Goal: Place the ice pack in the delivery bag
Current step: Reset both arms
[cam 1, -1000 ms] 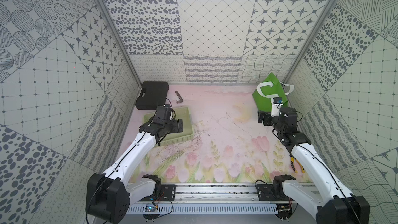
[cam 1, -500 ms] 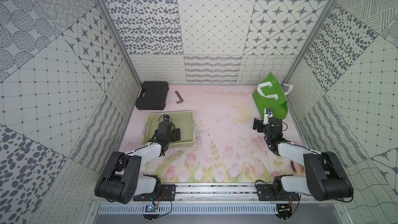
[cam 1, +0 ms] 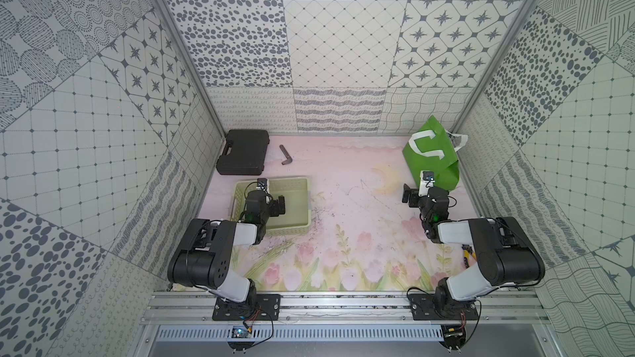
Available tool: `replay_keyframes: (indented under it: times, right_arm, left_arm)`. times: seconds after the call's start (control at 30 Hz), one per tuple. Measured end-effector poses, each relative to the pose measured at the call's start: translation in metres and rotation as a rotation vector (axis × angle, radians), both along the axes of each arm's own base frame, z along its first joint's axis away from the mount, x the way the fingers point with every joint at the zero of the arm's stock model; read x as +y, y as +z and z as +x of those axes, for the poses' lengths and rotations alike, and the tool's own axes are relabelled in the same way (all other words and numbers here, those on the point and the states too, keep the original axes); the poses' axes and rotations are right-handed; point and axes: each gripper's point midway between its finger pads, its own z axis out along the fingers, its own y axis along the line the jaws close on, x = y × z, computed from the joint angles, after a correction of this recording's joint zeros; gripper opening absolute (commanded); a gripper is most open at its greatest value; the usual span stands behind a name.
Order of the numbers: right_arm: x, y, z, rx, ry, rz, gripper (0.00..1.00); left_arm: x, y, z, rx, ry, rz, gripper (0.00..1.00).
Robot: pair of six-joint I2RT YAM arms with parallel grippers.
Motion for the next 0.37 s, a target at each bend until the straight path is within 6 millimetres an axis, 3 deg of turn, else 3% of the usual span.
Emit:
replay_keyframes:
  times: [0.37]
  right_arm:
    - [-0.001,0.001,0.001,-0.003,0.009,0.013,0.98]
  left_arm:
    - [-0.005,0.011,0.007,-0.057,-0.031,-0.024,0.99]
